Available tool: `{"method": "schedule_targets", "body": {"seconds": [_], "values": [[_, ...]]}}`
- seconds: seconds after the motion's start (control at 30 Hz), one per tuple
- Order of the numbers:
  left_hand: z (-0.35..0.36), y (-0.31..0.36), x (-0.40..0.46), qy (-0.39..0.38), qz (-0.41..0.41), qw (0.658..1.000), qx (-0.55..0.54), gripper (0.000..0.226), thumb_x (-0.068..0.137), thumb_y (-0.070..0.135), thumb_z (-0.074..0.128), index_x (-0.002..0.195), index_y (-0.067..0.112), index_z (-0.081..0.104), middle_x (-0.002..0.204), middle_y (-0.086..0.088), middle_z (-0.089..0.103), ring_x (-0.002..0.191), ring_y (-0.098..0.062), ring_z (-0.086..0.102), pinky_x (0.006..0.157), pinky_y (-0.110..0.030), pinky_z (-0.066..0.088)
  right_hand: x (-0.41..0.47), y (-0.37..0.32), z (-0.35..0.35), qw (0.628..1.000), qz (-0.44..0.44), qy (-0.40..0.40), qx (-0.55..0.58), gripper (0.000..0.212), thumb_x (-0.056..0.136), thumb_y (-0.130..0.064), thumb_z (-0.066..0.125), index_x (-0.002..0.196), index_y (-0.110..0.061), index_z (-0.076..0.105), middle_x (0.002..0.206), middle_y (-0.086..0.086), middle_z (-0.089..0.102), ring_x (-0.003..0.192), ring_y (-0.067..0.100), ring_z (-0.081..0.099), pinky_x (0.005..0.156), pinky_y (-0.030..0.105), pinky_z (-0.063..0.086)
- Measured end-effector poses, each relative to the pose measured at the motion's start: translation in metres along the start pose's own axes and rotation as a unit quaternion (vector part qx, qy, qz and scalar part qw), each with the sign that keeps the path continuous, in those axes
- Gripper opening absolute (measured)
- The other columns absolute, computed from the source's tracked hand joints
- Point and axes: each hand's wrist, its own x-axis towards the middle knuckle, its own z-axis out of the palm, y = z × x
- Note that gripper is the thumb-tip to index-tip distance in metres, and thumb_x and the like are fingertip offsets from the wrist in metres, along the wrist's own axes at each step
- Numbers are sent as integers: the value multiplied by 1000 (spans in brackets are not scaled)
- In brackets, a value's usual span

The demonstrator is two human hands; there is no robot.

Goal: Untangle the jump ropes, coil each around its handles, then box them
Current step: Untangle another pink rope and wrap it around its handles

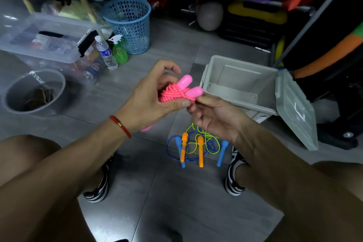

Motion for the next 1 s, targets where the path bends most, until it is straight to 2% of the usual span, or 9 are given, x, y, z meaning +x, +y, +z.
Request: {"method": "schedule_targets", "body": {"seconds": [0.2,0.33,0.47,0.57,0.67,0.73,0.83,0.93,1.0], "values": [[13,5,15,-10,17,992,123,73,64,55,85,117,24,44,110,6,61,89,-18,70,77,-49,57,-16,-29,-2,927,-207,62,-308,28,100,-23,59,125,-11,65,105,9,71,83,18,70,67,35,60],[28,15,22,-11,30,989,143,74,66,45,89,121,24,44,112,10,61,99,-8,65,87,-33,55,-30,-39,-1,895,-270,92,-344,22,91,-1,69,113,0,69,93,17,67,72,16,69,59,31,61],[37,12,33,-20,27,979,203,59,67,46,77,118,23,61,106,8,69,95,-11,65,90,-37,53,-48,-66,-25,871,-260,183,-375,6,90,-17,73,93,-14,71,82,8,69,72,21,68,72,44,63],[64,22,50,-43,100,961,255,51,68,23,87,116,24,66,111,5,69,102,-19,61,96,-23,42,-74,-83,-46,795,-231,200,-525,43,71,-59,74,98,-25,72,91,-6,74,79,8,67,82,34,57],[105,40,73,-63,169,946,268,54,66,13,88,116,18,67,113,2,68,103,-20,58,93,-6,31,-100,-103,-60,694,-219,154,-668,54,76,-44,83,124,-24,66,110,-8,70,93,2,64,92,24,51],[136,45,89,-54,192,950,242,56,68,10,83,120,15,64,120,-2,63,112,-21,56,100,-16,34,-118,-120,-83,659,-205,191,-697,55,79,-35,84,128,-20,65,112,-3,70,97,3,63,92,22,49],[183,47,107,-62,176,956,227,64,70,12,74,131,16,55,131,-7,56,125,-28,49,107,-31,32,-158,-123,-156,730,-177,290,-593,50,80,-25,84,126,-17,67,105,2,69,84,4,61,84,17,48],[226,35,119,-109,95,973,180,52,77,13,72,126,21,57,124,-1,59,117,-28,53,105,-41,41,-194,-71,-246,819,-188,402,-363,36,84,-14,80,118,-6,70,90,11,71,64,5,61,66,24,53],[251,16,125,-152,31,975,162,43,80,12,73,121,22,60,117,4,59,114,-26,56,102,-43,45,-208,-11,-303,839,-151,484,-198,38,81,-17,81,116,-7,70,86,14,72,61,12,63,60,26,49]]}}
